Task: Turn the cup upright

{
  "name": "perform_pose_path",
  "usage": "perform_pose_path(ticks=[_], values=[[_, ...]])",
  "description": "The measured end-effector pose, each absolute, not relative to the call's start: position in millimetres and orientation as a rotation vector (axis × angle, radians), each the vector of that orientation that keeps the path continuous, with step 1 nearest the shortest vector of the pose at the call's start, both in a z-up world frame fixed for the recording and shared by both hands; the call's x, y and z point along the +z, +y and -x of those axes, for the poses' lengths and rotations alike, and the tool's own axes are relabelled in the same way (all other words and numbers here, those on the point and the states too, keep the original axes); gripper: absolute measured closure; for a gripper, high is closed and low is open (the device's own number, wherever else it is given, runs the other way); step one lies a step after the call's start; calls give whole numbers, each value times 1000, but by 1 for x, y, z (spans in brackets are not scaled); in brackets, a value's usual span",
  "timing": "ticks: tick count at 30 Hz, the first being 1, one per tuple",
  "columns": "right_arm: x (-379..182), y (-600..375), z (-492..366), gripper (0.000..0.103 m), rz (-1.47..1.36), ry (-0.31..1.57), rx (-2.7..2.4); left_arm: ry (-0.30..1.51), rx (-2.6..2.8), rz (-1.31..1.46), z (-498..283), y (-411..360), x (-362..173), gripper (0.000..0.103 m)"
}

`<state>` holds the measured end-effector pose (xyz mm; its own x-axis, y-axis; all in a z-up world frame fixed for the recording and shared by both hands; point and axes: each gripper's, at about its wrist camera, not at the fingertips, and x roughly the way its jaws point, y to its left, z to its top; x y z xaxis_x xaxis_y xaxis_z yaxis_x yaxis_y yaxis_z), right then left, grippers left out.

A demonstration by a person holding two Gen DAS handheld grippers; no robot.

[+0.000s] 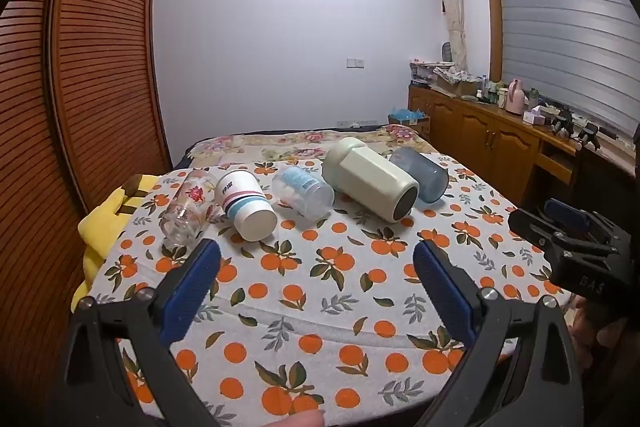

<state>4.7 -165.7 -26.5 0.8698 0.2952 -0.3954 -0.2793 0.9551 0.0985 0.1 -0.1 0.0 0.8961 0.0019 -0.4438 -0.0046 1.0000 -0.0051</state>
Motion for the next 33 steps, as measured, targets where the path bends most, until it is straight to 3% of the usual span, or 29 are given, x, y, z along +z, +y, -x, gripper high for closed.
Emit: perform_pose_path(ticks=[33], values=[[-28, -163, -4, 12, -41, 419, 307, 475, 18, 16, 4, 1, -8, 5]])
